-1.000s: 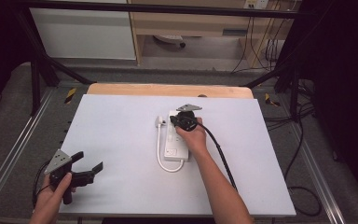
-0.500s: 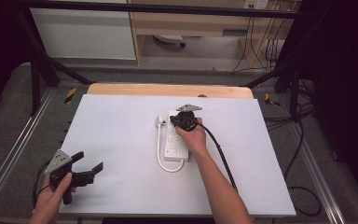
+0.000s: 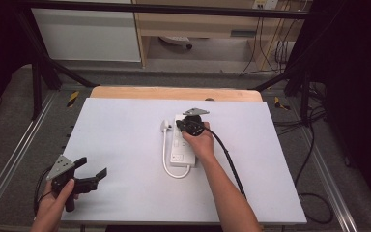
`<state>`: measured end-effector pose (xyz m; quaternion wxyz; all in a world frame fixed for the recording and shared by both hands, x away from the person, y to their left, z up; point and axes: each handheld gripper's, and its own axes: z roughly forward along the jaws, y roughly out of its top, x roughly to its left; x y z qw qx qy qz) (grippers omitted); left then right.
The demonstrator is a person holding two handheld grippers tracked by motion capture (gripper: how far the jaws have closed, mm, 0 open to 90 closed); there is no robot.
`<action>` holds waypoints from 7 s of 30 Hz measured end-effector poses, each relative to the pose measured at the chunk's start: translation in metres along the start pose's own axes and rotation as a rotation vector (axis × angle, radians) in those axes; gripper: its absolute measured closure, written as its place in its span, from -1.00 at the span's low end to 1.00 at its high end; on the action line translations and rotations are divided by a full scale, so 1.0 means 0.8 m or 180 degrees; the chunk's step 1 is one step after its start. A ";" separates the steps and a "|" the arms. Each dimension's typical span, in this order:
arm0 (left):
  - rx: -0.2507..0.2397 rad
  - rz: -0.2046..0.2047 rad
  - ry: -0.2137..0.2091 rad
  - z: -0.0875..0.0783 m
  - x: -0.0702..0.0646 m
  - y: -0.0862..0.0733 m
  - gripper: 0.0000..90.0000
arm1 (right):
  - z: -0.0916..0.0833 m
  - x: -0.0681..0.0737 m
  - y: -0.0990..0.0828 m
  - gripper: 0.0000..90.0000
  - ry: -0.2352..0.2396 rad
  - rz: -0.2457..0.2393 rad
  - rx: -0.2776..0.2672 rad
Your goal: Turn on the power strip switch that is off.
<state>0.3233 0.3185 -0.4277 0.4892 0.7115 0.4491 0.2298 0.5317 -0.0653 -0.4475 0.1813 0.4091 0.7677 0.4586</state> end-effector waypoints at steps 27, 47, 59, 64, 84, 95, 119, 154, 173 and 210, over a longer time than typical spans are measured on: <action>-0.0006 0.0000 0.0000 0.000 0.000 0.000 -0.85 | -0.007 -0.003 0.002 1.00 0.0013 -0.0007 -0.0063; 0.0000 0.0023 -0.0029 0.000 -0.002 0.000 -0.85 | -0.043 -0.016 0.008 1.00 -0.0101 0.0028 -0.0239; 0.0038 0.0032 -0.0016 0.002 -0.004 0.000 -0.85 | -0.075 -0.031 0.013 0.97 -0.0168 0.0101 -0.0313; 0.0041 0.0015 -0.0012 0.003 -0.004 0.000 -0.85 | -0.087 -0.038 0.016 0.91 -0.0188 0.0153 -0.0348; 0.0056 -0.0006 0.0013 0.002 -0.002 -0.001 -0.85 | -0.127 -0.057 0.022 -0.28 -0.0208 0.0505 -0.0300; 0.0038 -0.0023 0.0022 0.000 -0.001 -0.001 -0.86 | -0.142 -0.060 0.021 -0.74 -0.0270 0.0606 -0.0261; 0.0051 -0.0014 0.0034 0.000 0.001 -0.002 -0.86 | -0.197 -0.059 0.020 -0.89 -0.0195 0.0498 -0.0501; 0.0053 -0.0016 0.0023 -0.001 0.001 -0.002 -0.86 | -0.279 -0.077 -0.062 -0.90 -0.0374 0.0472 -0.0667; 0.0067 -0.0010 0.0029 -0.001 0.001 -0.002 -0.86 | -0.302 -0.080 -0.109 -0.90 -0.0460 0.0532 -0.0582; 0.0042 0.0011 -0.0018 -0.003 -0.004 -0.001 -0.86 | -0.288 -0.041 -0.165 -0.91 -0.0365 0.0172 0.0021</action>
